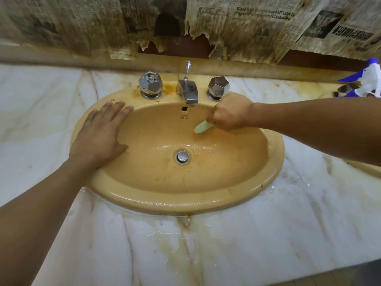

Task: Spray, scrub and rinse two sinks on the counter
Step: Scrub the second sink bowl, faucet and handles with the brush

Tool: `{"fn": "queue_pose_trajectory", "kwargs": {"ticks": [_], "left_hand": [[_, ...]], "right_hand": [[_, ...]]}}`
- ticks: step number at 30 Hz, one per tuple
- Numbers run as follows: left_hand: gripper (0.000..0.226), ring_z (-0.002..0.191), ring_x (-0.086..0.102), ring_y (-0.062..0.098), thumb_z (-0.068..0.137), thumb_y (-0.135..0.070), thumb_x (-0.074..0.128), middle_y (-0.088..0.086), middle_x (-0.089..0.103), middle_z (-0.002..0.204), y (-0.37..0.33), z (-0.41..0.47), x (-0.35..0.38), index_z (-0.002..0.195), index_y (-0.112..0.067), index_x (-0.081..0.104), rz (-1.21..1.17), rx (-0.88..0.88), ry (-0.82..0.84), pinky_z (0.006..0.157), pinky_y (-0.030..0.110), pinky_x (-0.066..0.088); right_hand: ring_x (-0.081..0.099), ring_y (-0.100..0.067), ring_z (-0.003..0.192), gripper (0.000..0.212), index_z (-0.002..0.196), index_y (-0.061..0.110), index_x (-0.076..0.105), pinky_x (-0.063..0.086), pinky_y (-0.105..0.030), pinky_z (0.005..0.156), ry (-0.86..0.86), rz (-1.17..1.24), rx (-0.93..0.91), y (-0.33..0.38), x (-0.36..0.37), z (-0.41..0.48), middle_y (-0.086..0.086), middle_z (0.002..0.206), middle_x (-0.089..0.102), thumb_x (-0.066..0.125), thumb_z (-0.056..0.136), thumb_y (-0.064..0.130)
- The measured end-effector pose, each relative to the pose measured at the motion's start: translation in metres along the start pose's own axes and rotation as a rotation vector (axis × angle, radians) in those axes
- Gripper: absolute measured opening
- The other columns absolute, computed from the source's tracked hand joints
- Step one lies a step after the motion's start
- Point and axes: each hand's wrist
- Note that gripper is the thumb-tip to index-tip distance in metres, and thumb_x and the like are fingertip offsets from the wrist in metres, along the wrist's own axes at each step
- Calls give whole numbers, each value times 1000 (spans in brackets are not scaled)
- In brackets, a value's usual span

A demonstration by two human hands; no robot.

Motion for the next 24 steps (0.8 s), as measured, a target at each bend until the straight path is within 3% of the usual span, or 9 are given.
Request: {"fn": "queue_pose_trajectory", "kwargs": {"ticks": [5, 9, 11, 14, 18, 21, 24], "left_hand": [[117, 158, 10, 24, 70, -30, 90, -2, 15, 171, -2, -1, -1, 162, -31, 18, 15, 0, 2, 127, 49, 12], [120, 159, 7, 23, 70, -32, 89, -5, 10, 172, -2, 1, -2, 162, -33, 12, 41, -9, 19, 127, 48, 10], [121, 159, 5, 22, 70, -33, 89, -6, 8, 172, -3, 2, -1, 163, -33, 10, 50, -14, 26, 127, 48, 9], [123, 159, 5, 22, 69, -34, 89, -6, 8, 172, -2, 1, 0, 163, -33, 10, 47, -18, 25, 127, 48, 9], [124, 159, 6, 22, 69, -35, 89, -6, 9, 172, -3, 2, 0, 163, -32, 9, 57, -23, 26, 127, 48, 10], [123, 159, 6, 22, 69, -35, 90, -5, 9, 172, -4, 2, 0, 163, -33, 10, 57, -25, 25, 127, 48, 10], [123, 159, 6, 22, 69, -35, 89, -5, 9, 172, -4, 2, 0, 163, -32, 9, 62, -25, 26, 127, 48, 11]], "right_hand": [[67, -32, 88, 27, 108, 28, 71, 58, -36, 74, 315, -1, -135, 9, 14, -27, -3, 103, 69, 46, 101, 29], [56, -26, 87, 33, 132, 43, 61, 46, -31, 68, 329, 157, -91, -12, 13, -31, -3, 112, 63, 45, 103, 42], [58, -29, 99, 42, 144, 48, 48, 39, -31, 72, 312, 291, -30, -23, 11, -30, -6, 110, 55, 45, 103, 46], [58, -28, 113, 40, 140, 51, 51, 41, -32, 79, 325, 412, 1, -35, 11, -29, 1, 106, 42, 48, 100, 49], [56, -24, 112, 38, 134, 47, 58, 42, -30, 78, 387, 420, -8, -37, 19, -41, 8, 98, 38, 57, 96, 50], [57, -26, 96, 33, 126, 44, 62, 51, -35, 79, 251, 421, 59, -41, 17, -40, 3, 96, 49, 54, 96, 52], [54, -26, 85, 30, 121, 41, 66, 50, -32, 73, 163, 307, 57, -35, 15, -40, -1, 97, 62, 49, 97, 51]]}}
Point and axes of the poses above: each hand's wrist, its own z-axis towards the middle knuckle, its own x-axis out of the palm, y = z × x
